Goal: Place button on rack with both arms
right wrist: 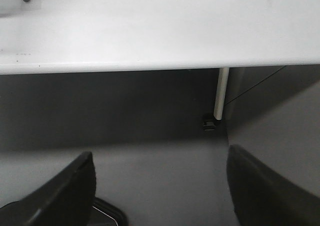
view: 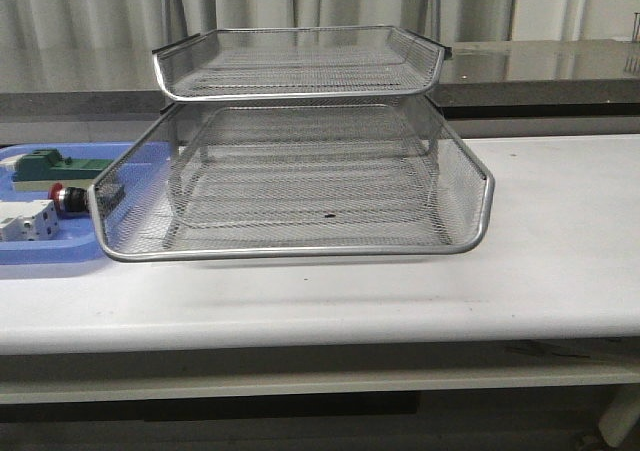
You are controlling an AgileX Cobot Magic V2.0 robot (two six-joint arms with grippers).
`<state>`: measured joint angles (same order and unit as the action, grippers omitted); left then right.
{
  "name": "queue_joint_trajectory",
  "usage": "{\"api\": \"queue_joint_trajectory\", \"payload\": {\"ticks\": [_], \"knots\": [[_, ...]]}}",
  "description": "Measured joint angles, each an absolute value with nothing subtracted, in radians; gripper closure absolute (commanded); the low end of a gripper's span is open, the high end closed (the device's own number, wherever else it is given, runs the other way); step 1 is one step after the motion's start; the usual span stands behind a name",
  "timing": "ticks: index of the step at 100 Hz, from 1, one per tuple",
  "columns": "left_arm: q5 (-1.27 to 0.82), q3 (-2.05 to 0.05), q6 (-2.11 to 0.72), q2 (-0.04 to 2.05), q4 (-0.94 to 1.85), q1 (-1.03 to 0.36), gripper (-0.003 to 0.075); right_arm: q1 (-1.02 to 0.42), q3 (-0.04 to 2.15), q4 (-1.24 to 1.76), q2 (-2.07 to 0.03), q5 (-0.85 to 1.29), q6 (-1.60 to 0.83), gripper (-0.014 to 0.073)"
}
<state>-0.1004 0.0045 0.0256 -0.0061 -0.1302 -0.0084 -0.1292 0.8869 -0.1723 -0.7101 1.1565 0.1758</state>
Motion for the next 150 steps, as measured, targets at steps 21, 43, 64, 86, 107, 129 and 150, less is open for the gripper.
{"api": "queue_joint_trajectory", "payload": {"ticks": [21,43,64,86,107,129,150], "knots": [[-0.1,0.005,0.026,-0.006,-0.13,-0.008,0.0741,-0.129,0.887,-0.177,-0.71,1.157,0.176,0.0084],[-0.1,0.005,0.026,-0.006,-0.13,-0.008,0.0741,-0.129,0.887,-0.177,-0.71,1.157,0.176,0.0402],[-0.1,0.005,0.026,-0.006,-0.13,-0.008,0.0741,-0.129,0.887,-0.177,-0.71,1.159,0.176,0.065],[-0.1,0.005,0.026,-0.006,-0.13,-0.008,0.0741,-0.129,0.887,-0.178,-0.71,1.162,0.176,0.066],[-0.1,0.005,0.026,-0.006,-0.13,-0.008,0.0741,-0.129,0.887,-0.179,-0.71,1.162,0.178,0.066],[-0.1,0.005,0.026,-0.006,-0.13,-0.008,0.0741,-0.129,0.887,-0.179,-0.71,1.162,0.181,0.066],[-0.1,0.005,0.026,-0.006,-0.13,-0.008,0.0741,-0.129,0.887,-0.179,-0.71,1.162,0.181,0.066]]}}
